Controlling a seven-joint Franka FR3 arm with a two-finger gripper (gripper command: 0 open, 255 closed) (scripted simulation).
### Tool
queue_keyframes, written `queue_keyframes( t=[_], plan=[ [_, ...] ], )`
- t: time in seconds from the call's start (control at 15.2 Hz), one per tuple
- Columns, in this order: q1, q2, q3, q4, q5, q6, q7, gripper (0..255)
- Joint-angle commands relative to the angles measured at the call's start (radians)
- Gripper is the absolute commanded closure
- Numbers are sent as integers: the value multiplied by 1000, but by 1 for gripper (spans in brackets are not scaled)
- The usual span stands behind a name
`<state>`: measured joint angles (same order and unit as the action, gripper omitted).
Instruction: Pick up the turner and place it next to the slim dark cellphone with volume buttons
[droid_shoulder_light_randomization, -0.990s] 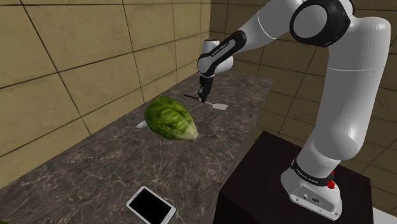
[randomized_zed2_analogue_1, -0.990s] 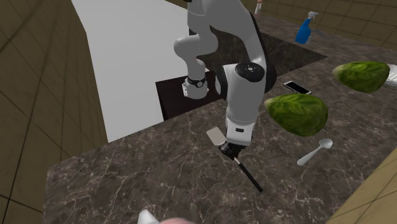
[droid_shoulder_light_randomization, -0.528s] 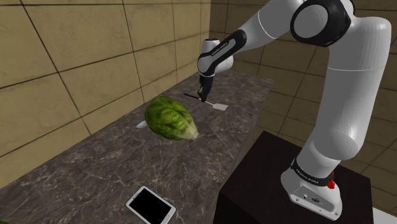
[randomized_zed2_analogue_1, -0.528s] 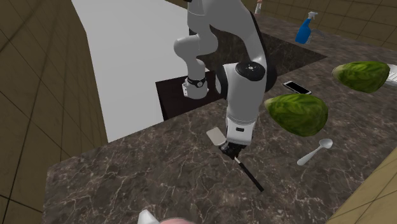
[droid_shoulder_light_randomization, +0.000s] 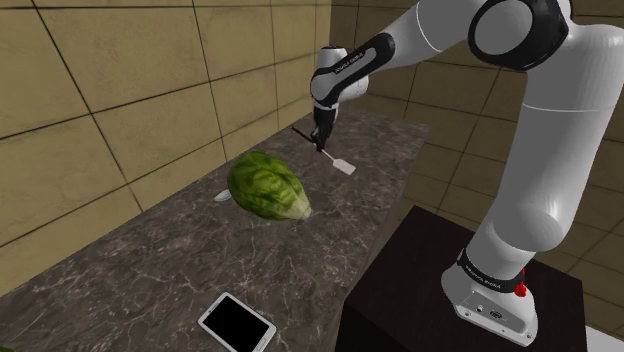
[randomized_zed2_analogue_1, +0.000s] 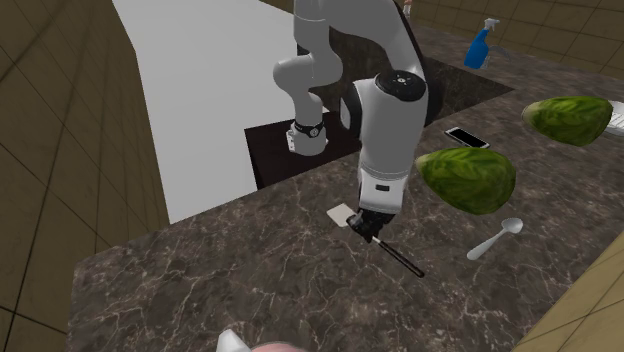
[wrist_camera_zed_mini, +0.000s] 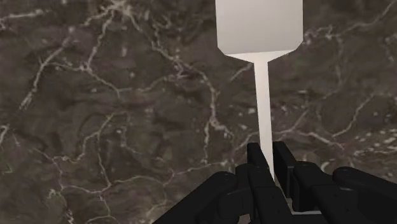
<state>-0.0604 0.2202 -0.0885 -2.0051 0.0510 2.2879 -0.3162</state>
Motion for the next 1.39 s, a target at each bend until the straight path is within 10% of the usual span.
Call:
queue_keyframes(
  t=[0.0,1.32],
  plan=[
    [0,-17,-1,7,-3,-24,0,255],
    [169,-255,139,-214,-50,-37,338,255]
  ],
)
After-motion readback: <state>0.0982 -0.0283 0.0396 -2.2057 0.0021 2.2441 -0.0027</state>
